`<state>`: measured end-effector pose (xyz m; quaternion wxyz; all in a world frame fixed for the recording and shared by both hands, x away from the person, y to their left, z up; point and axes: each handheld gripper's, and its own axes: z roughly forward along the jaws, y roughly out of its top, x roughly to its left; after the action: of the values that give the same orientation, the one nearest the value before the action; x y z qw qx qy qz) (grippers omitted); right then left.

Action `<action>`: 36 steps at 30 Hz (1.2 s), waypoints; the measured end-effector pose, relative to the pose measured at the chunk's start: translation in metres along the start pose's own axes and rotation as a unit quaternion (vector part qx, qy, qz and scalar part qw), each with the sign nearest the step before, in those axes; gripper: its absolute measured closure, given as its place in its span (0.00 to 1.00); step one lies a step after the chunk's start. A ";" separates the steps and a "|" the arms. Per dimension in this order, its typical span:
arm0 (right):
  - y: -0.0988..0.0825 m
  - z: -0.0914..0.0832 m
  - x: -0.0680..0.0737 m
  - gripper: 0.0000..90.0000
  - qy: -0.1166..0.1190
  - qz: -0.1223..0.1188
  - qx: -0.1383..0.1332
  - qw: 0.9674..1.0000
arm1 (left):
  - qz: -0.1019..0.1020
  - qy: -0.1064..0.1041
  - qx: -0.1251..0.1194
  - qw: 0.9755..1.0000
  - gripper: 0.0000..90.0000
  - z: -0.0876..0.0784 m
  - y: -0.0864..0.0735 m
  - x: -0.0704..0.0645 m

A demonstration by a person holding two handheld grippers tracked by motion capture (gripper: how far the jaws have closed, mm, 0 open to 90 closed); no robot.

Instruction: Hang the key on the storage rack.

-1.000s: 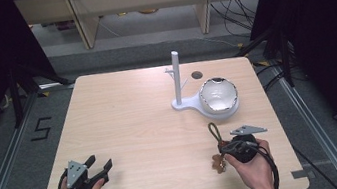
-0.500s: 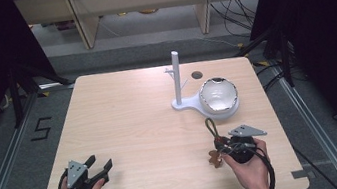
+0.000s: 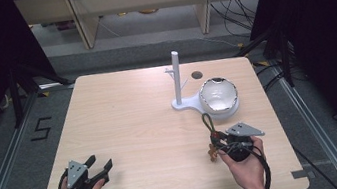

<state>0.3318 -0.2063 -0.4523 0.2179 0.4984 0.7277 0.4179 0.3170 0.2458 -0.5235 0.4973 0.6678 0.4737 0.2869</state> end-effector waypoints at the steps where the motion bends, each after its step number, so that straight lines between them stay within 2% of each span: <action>1: 0.000 0.000 0.000 0.76 0.000 0.000 0.000 1.000 | 0.000 0.000 0.000 1.000 0.37 0.000 0.000 0.000; 2: 0.002 -0.001 0.001 0.76 0.004 -0.003 -0.016 1.000 | 0.001 0.003 0.005 1.000 0.37 -0.001 0.000 0.000; 7: 0.008 -0.003 0.004 0.76 0.002 -0.005 -0.025 1.000 | 0.003 0.005 0.005 1.000 0.37 -0.001 0.000 -0.001; 8: 0.008 -0.003 0.008 0.76 -0.002 0.014 -0.033 0.999 | 0.004 0.004 0.004 1.000 0.37 -0.001 0.000 -0.001; 9: 0.010 -0.004 0.010 0.76 -0.001 0.022 -0.030 0.999 | 0.004 0.004 0.004 1.000 0.37 -0.001 0.000 -0.001; 11: 0.012 -0.002 0.006 0.76 0.003 -0.009 -0.043 0.999 | 0.006 0.000 0.001 1.000 0.37 0.000 0.000 -0.001; 13: 0.014 -0.002 0.009 0.76 0.004 -0.004 -0.042 0.999 | 0.008 -0.001 0.001 1.000 0.37 0.000 0.000 -0.001; 14: 0.015 0.000 0.009 0.76 0.002 -0.014 -0.046 0.999 | 0.007 -0.001 0.001 1.000 0.37 0.000 0.000 -0.001; 16: 0.016 0.000 0.011 0.76 -0.001 -0.005 -0.047 0.999 | 0.007 -0.001 0.001 1.000 0.37 0.000 0.000 -0.001; 19: 0.018 0.002 0.012 0.76 0.000 -0.010 -0.053 0.999 | 0.007 -0.002 0.002 1.000 0.37 0.000 0.000 -0.001; 20: 0.018 0.002 0.013 0.76 0.001 -0.007 -0.054 0.999 | 0.008 -0.002 0.003 1.000 0.37 0.000 0.000 -0.001; 21: 0.019 0.002 0.017 0.76 -0.001 0.006 -0.055 0.998 | 0.008 -0.002 0.003 1.000 0.37 0.000 0.000 -0.001; 22: 0.021 0.003 0.015 0.76 0.002 -0.008 -0.061 0.998 | 0.006 -0.002 0.002 1.000 0.37 0.000 0.000 -0.001; 23: 0.021 0.003 0.015 0.76 0.002 -0.008 -0.061 0.998 | 0.006 -0.002 0.002 1.000 0.37 0.000 0.000 -0.001; 24: 0.021 0.002 0.019 0.76 -0.002 0.006 -0.060 0.998 | 0.006 -0.002 0.002 1.000 0.37 0.000 0.000 -0.001; 25: 0.023 0.003 0.017 0.76 -0.001 -0.014 -0.062 0.998 | 0.005 -0.002 0.002 1.000 0.37 0.000 0.000 -0.001; 26: 0.024 0.005 0.018 0.76 0.007 -0.010 -0.067 0.998 | 0.005 -0.002 0.001 1.000 0.37 0.000 0.000 -0.001; 29: 0.026 0.005 0.022 0.76 0.005 -0.004 -0.071 0.997 | 0.005 -0.003 0.001 1.000 0.37 0.000 0.000 -0.001; 31: 0.026 0.006 0.022 0.76 0.002 -0.008 -0.075 0.997 | 0.006 -0.002 0.002 1.000 0.37 0.000 0.000 -0.001; 34: 0.028 0.006 0.025 0.76 0.001 0.003 -0.082 0.997 | 0.005 -0.002 0.002 1.000 0.37 0.000 0.000 -0.001; 36: 0.029 0.007 0.025 0.76 0.000 0.000 -0.085 0.996 | 0.005 -0.001 0.004 1.000 0.37 0.000 0.000 -0.001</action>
<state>0.3424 -0.1763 -0.4298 0.2595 0.4778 0.6895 0.4786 0.3167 0.2450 -0.5232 0.4936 0.6722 0.4713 0.2871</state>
